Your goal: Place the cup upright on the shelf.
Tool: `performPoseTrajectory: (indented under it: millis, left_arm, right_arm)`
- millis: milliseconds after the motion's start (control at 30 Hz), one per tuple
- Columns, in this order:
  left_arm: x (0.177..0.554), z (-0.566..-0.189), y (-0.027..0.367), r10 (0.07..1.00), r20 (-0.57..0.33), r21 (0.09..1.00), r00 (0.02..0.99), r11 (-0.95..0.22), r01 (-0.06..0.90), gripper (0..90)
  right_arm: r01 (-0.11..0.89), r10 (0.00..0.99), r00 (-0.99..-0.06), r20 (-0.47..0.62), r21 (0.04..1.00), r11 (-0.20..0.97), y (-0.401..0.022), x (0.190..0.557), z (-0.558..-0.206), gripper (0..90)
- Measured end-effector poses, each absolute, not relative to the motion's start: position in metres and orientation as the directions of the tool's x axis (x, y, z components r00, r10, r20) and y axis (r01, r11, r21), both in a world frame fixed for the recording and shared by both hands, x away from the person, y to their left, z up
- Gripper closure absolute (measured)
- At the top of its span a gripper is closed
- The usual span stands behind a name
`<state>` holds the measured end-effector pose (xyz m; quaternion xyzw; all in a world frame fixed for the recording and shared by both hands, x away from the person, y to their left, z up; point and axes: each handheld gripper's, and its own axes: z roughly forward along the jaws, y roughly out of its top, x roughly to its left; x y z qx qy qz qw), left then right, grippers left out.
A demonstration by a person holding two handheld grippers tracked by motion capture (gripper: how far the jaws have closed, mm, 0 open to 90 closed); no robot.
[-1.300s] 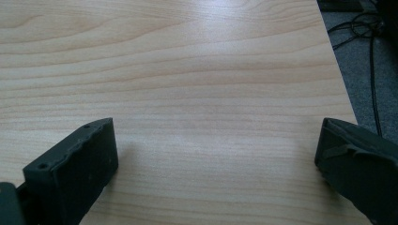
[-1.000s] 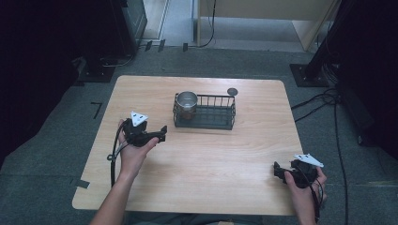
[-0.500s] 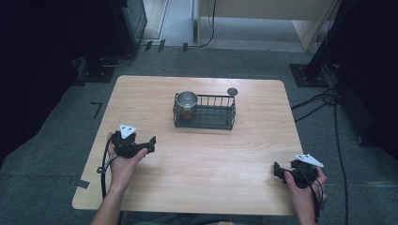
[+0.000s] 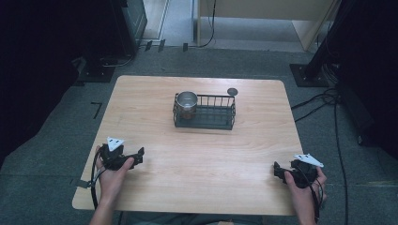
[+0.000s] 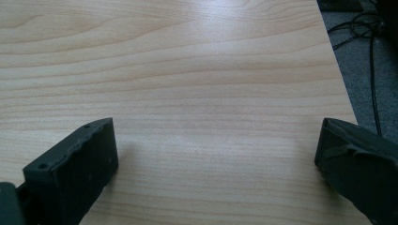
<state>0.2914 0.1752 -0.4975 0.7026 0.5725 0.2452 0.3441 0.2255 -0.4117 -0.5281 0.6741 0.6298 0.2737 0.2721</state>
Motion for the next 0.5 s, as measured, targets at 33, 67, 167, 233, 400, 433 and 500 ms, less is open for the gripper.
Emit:
performPoseTrajectory:
  millis: [33, 67, 167, 233, 400, 433, 500]
  left_arm:
    - [0.290, -0.499, 0.178, 0.974, -0.050, 0.763, 0.222, -0.106, 0.638, 0.0]
    - [0.288, -0.501, 0.180, 0.974, -0.050, 0.762, 0.223, -0.108, 0.639, 0.0]
    - [0.283, -0.506, 0.186, 0.975, -0.038, 0.756, 0.220, -0.116, 0.644, 0.0]
    - [0.280, -0.510, 0.190, 0.976, -0.034, 0.750, 0.217, -0.119, 0.651, 0.0]
    - [0.272, -0.515, 0.197, 0.979, -0.013, 0.737, 0.204, -0.129, 0.663, 0.0]
    - [0.271, -0.515, 0.198, 0.979, 0.001, 0.734, 0.204, -0.139, 0.664, 0.0]
    - [0.269, -0.516, 0.200, 0.980, 0.018, 0.726, 0.198, -0.150, 0.672, 0.0]
  right_arm:
    - [0.700, 0.998, 0.057, 0.027, 0.712, -0.059, -0.412, 0.226, -0.528, 0.0]
    - [0.700, 0.998, 0.057, 0.026, 0.712, -0.058, -0.412, 0.225, -0.528, 0.0]
    - [0.700, 0.998, 0.056, 0.025, 0.712, -0.057, -0.412, 0.225, -0.528, 0.0]
    - [0.700, 0.998, 0.056, 0.026, 0.712, -0.058, -0.412, 0.226, -0.528, 0.0]
    - [0.700, 0.998, 0.056, 0.026, 0.712, -0.058, -0.412, 0.225, -0.528, 0.0]
    - [0.700, 0.998, 0.056, 0.025, 0.712, -0.057, -0.412, 0.225, -0.528, 0.0]
    - [0.700, 0.998, 0.056, 0.025, 0.712, -0.058, -0.412, 0.225, -0.528, 0.0]
